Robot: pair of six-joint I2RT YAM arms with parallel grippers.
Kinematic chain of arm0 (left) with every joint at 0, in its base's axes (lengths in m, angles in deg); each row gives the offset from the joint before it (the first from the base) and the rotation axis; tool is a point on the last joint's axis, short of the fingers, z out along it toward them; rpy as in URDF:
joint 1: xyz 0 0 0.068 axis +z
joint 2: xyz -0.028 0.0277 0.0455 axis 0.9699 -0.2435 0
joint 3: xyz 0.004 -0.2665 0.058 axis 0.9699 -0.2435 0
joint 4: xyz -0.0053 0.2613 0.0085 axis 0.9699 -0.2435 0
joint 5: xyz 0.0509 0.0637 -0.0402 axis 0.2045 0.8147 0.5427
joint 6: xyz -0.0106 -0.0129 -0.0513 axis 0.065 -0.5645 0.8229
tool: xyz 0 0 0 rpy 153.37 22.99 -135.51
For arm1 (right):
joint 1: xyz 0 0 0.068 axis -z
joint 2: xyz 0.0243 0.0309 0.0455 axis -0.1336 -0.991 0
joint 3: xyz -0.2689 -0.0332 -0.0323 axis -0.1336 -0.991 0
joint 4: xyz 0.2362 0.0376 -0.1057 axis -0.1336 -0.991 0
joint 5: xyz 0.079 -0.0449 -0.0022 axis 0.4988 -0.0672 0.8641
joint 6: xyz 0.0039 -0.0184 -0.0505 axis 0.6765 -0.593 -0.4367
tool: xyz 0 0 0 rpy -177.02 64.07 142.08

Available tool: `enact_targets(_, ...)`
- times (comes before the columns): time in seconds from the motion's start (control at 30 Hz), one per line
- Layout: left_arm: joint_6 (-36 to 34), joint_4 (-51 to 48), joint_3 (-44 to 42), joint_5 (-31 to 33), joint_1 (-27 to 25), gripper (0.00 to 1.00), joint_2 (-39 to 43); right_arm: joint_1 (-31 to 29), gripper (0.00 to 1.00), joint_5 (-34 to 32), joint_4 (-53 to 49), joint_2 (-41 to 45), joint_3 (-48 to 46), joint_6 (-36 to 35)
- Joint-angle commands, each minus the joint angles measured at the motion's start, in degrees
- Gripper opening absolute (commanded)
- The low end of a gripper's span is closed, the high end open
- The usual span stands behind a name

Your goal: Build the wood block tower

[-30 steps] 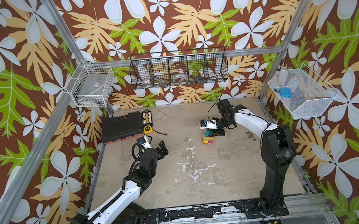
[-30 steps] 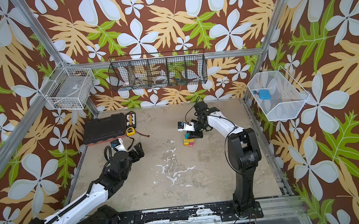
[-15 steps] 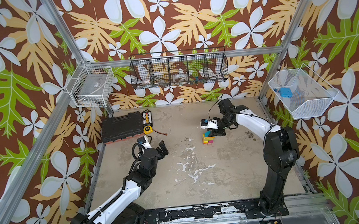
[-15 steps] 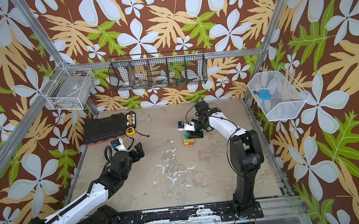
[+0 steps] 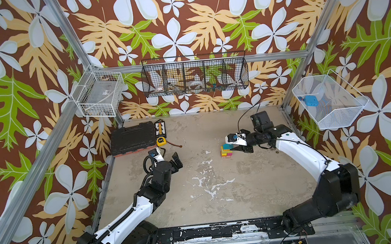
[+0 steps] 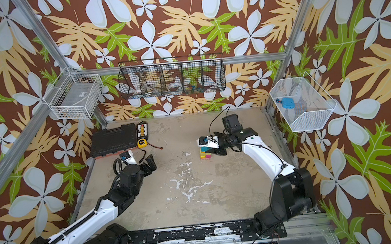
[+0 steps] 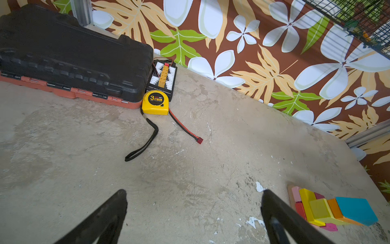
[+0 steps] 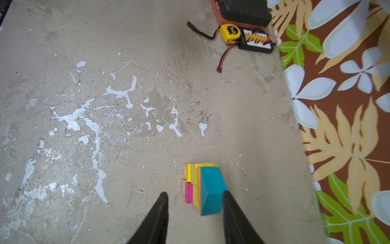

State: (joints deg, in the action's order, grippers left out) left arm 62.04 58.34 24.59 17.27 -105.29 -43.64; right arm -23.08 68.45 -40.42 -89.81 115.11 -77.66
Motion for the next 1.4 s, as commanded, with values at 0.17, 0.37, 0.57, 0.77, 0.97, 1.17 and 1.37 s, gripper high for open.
enact_targets(0.17, -2.5, 2.3, -2.2, 8.6, 0.0, 1.00, 5.1, 8.1, 0.44, 9.2, 23.8, 15.3, -9.9, 21.5)
enact_targets(0.37, -8.5, 7.0, -7.3, 17.9, 0.0, 1.00, 9.8, 11.6, 0.47, -3.0, 48.1, 18.2, -22.7, 49.3)
enact_targets(0.57, -17.2, 17.4, -14.6, 25.8, 0.0, 1.00, 13.5, 12.0, 0.56, -39.5, 64.6, 21.7, -41.5, 61.5)
enact_targets(0.77, -27.3, 31.4, -18.9, 30.3, 0.1, 1.00, 9.0, 13.2, 0.61, -60.9, 71.7, 16.8, -52.0, 67.7)
enact_targets(0.97, -26.8, 41.5, -20.3, 29.1, 7.1, 1.00, -4.2, 13.2, 0.99, -58.5, 74.1, 6.5, -50.2, 71.6)
enact_targets(1.17, -32.5, 59.9, -21.9, 22.1, 10.3, 1.00, -14.1, 13.8, 1.00, -51.2, 91.6, 3.8, -55.3, 68.4)
enact_targets(1.37, -35.4, 64.9, -18.2, 10.3, 12.7, 1.00, -24.0, 13.6, 1.00, -50.1, 88.6, -0.2, -51.6, 67.8)
